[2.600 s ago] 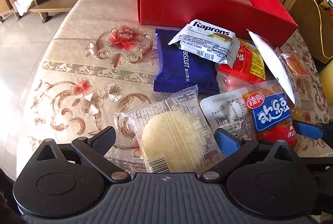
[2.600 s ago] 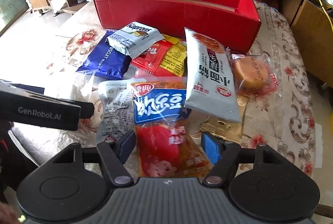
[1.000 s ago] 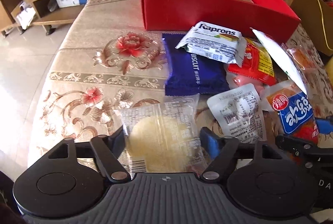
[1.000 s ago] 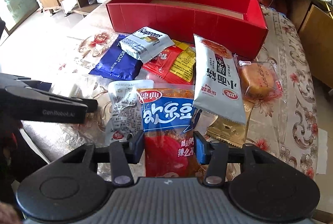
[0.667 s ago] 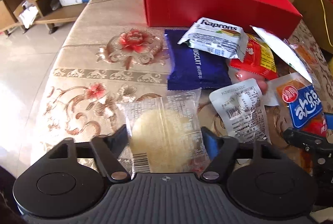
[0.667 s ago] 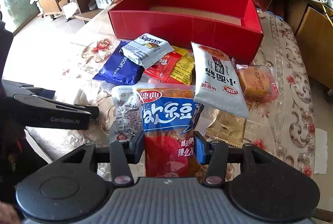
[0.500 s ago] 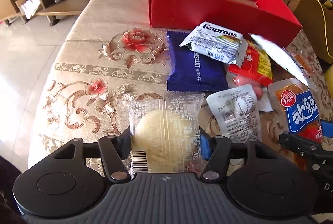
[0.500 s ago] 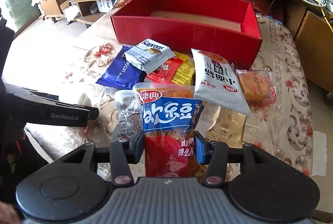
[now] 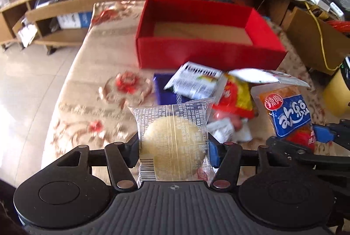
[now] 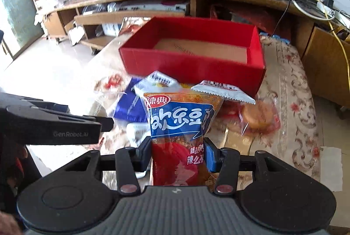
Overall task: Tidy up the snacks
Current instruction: 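Carry both snacks into the red box and open both tools to release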
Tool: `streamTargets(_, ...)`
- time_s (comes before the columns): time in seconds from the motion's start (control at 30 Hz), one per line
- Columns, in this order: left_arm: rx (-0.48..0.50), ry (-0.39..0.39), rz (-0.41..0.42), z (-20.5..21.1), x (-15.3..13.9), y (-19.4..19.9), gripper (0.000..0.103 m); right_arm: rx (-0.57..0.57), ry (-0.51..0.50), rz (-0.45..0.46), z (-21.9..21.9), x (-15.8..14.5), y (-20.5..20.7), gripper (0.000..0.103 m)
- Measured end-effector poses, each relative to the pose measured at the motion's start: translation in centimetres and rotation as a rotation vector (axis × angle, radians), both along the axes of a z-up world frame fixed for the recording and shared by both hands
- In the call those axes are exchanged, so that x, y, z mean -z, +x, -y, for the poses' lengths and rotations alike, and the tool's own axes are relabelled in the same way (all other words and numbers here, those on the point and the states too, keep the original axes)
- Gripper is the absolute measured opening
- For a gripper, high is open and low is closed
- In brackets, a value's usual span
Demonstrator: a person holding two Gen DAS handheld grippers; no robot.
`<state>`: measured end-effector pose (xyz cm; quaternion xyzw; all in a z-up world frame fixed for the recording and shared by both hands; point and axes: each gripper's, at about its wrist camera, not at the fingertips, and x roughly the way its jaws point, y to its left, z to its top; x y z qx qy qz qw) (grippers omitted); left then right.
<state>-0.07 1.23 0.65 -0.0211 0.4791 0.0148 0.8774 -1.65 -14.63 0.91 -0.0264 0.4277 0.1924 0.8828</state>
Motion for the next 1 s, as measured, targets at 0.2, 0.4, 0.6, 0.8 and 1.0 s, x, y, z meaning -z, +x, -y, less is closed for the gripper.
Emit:
streamTargets(0.2,0.009,-0.03,0.033,0.2,-1.0,2.6,0.065,0.02,0.012,0.024,-0.3,-1.4,2.0,0.046)
streamTargets(0.4,0.03,-0.055,0.06,0.8,-1.7,5.2,0.065,0.056,0.016,0.032,0.4,-2.1,4.5,0.046)
streamTargets(0.6,0.034,-0.081,0.068,1.3,-1.8,7.8,0.065,0.081,0.019,0.043,0.7,-2.8,7.3,0.046)
streamTargets(0.8,0.036,-0.104,0.079,1.4,-2.1,10.0,0.065,0.08,0.049,0.014,1.5,-2.7,9.0,0.046)
streamTargets(1.0,0.08,-0.134,0.037,1.7,-1.3,9.4,0.065,0.082,0.077,-0.048,2.9,-1.5,7.1,0.046)
